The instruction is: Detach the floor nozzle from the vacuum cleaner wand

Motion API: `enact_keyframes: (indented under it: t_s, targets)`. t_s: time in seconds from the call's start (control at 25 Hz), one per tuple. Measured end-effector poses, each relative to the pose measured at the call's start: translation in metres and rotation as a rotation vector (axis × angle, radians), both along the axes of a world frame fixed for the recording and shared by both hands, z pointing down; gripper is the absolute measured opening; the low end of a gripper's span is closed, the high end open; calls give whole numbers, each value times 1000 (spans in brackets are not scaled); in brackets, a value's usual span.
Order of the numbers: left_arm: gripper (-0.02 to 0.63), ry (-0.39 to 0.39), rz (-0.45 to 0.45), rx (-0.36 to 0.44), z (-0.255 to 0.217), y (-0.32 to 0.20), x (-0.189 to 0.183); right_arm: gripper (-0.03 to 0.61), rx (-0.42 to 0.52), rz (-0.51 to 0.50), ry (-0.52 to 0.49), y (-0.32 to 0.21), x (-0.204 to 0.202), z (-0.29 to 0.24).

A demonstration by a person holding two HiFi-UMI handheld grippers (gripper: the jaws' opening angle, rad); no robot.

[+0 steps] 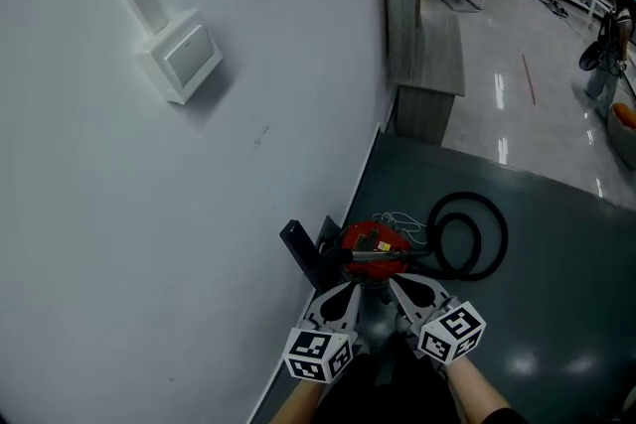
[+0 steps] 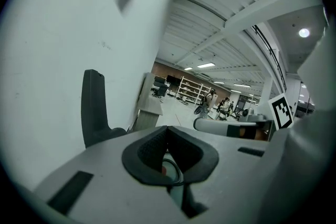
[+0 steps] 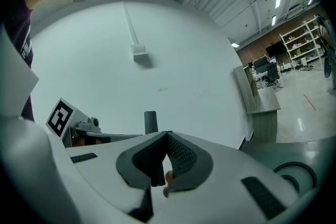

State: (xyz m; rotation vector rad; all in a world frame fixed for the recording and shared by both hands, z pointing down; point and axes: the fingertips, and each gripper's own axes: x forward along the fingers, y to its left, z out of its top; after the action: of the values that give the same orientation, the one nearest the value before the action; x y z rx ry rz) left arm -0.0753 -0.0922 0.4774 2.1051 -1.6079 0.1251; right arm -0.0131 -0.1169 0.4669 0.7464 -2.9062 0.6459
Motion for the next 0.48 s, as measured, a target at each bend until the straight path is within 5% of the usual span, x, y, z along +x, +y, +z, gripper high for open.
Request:
enact_keyframes:
  t_s: [0.48]
  targets:
    - [3,-4,-263,-49,18,-29,4,17,-34,-211,5,-51,9,13]
